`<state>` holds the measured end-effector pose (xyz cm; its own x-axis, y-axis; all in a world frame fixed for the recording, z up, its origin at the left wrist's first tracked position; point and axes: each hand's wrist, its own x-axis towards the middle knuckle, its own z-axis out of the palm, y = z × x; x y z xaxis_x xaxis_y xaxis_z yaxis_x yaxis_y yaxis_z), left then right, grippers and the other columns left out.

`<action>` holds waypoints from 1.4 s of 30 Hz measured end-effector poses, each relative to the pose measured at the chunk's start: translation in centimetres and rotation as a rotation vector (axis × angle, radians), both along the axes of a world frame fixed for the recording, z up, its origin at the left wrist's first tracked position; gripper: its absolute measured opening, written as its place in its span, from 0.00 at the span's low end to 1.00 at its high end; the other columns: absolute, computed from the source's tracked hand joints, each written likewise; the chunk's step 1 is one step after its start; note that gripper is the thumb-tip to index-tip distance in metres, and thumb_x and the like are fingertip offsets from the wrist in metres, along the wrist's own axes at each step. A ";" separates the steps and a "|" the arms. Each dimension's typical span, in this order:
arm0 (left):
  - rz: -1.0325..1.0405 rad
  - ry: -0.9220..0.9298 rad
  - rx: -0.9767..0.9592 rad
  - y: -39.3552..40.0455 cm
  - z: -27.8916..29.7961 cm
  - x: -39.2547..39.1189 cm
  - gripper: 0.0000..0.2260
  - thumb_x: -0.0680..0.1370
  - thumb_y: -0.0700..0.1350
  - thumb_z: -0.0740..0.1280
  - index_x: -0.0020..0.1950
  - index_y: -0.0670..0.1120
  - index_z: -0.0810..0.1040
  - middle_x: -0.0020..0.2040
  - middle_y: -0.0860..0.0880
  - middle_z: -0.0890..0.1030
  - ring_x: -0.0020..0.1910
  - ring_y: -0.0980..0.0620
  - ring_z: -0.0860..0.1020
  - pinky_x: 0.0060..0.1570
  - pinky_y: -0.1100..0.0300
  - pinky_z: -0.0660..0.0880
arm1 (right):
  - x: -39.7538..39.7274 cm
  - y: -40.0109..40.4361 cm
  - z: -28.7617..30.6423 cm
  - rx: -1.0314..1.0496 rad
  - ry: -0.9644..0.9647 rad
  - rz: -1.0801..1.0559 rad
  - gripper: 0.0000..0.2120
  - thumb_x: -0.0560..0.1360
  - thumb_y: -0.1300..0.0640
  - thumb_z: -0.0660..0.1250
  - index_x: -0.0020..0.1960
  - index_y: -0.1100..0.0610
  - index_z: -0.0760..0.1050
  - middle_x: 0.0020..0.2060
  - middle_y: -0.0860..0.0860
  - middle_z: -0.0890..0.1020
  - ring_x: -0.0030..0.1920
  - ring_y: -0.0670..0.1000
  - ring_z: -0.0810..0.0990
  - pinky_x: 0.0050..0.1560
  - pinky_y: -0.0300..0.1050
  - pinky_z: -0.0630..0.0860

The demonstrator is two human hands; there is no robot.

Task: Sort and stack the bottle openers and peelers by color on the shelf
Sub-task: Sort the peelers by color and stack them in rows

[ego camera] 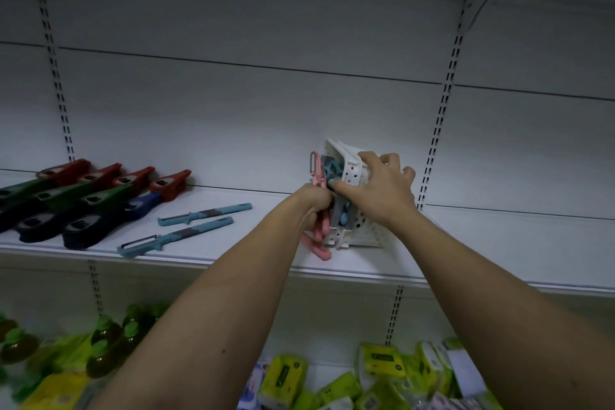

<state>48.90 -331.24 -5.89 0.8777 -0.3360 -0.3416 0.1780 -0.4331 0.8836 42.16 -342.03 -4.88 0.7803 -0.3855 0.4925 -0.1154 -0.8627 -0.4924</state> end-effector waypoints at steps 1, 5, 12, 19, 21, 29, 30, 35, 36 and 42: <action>-0.014 -0.002 -0.009 0.1 -0.1 0.0 0.22 0.84 0.47 0.55 0.36 0.35 0.73 0.20 0.41 0.70 0.23 0.43 0.73 0.25 0.39 0.77 | -0.2 -0.1 -0.1 -0.023 -0.011 0.006 0.38 0.68 0.32 0.68 0.74 0.43 0.60 0.71 0.52 0.60 0.71 0.59 0.56 0.64 0.64 0.67; -0.030 0.001 -0.037 0.3 -0.4 0.3 0.19 0.83 0.43 0.55 0.35 0.36 0.73 0.22 0.41 0.71 0.26 0.42 0.73 0.29 0.36 0.79 | -1.6 0.8 -1.5 -0.324 -0.232 -0.009 0.39 0.71 0.36 0.69 0.75 0.49 0.58 0.72 0.54 0.61 0.72 0.56 0.60 0.69 0.60 0.64; -0.051 -0.027 -0.086 0.3 -1.2 0.6 0.16 0.85 0.46 0.55 0.47 0.36 0.73 0.21 0.40 0.70 0.23 0.43 0.73 0.33 0.35 0.79 | -2.2 -0.2 -3.6 -0.468 -0.090 0.118 0.48 0.70 0.49 0.76 0.79 0.49 0.49 0.78 0.53 0.54 0.78 0.56 0.51 0.77 0.59 0.52; -0.123 0.067 -0.097 0.8 -0.8 0.5 0.16 0.85 0.46 0.53 0.43 0.39 0.71 0.19 0.47 0.66 0.19 0.50 0.66 0.33 0.44 0.80 | -1.6 0.2 -1.6 -0.718 -0.038 -0.027 0.52 0.65 0.42 0.78 0.79 0.46 0.49 0.68 0.57 0.66 0.64 0.58 0.67 0.61 0.59 0.66; -0.107 0.113 -0.102 0.6 -0.8 0.4 0.16 0.85 0.47 0.52 0.43 0.41 0.71 0.18 0.47 0.65 0.20 0.50 0.64 0.35 0.43 0.80 | -1.3 0.3 -0.8 -0.754 -0.020 -0.050 0.52 0.66 0.44 0.78 0.79 0.49 0.50 0.64 0.58 0.67 0.62 0.59 0.68 0.60 0.59 0.66; 0.164 -0.110 -0.224 0.9 -1.7 0.9 0.15 0.84 0.44 0.58 0.41 0.37 0.72 0.29 0.40 0.76 0.19 0.42 0.76 0.24 0.41 0.78 | -1.1 -0.6 -0.8 -0.549 0.089 0.070 0.54 0.66 0.41 0.77 0.78 0.44 0.43 0.73 0.59 0.61 0.74 0.59 0.58 0.74 0.63 0.55; 0.180 -0.140 -0.232 1.4 -1.7 1.3 0.12 0.84 0.43 0.59 0.44 0.37 0.72 0.34 0.39 0.79 0.20 0.43 0.78 0.23 0.44 0.78 | -1.3 -0.9 -0.6 -0.522 0.105 0.099 0.55 0.66 0.38 0.76 0.78 0.43 0.42 0.74 0.58 0.60 0.75 0.59 0.56 0.74 0.63 0.54; 0.214 -0.310 -0.112 2.0 -2.3 3.4 0.04 0.82 0.40 0.59 0.50 0.39 0.71 0.41 0.40 0.80 0.33 0.47 0.81 0.23 0.57 0.78 | -1.5 -1.4 -0.3 -0.242 0.041 0.012 0.43 0.71 0.26 0.58 0.78 0.45 0.50 0.76 0.53 0.57 0.75 0.57 0.55 0.72 0.68 0.53; 0.209 -0.345 -0.082 1.9 -2.6 3.9 0.10 0.79 0.42 0.62 0.58 0.39 0.70 0.45 0.40 0.81 0.39 0.45 0.82 0.33 0.53 0.82 | -1.5 -1.2 -0.5 -0.147 0.018 -0.036 0.44 0.70 0.25 0.58 0.77 0.45 0.51 0.76 0.52 0.55 0.75 0.58 0.54 0.71 0.70 0.54; 0.254 -0.518 0.229 1.5 -5.6 4.9 0.30 0.80 0.58 0.51 0.80 0.48 0.49 0.76 0.36 0.64 0.74 0.33 0.62 0.72 0.37 0.58 | -1.4 -0.7 -1.9 0.246 -0.054 -0.013 0.52 0.65 0.28 0.69 0.78 0.43 0.46 0.78 0.50 0.41 0.78 0.61 0.45 0.72 0.69 0.56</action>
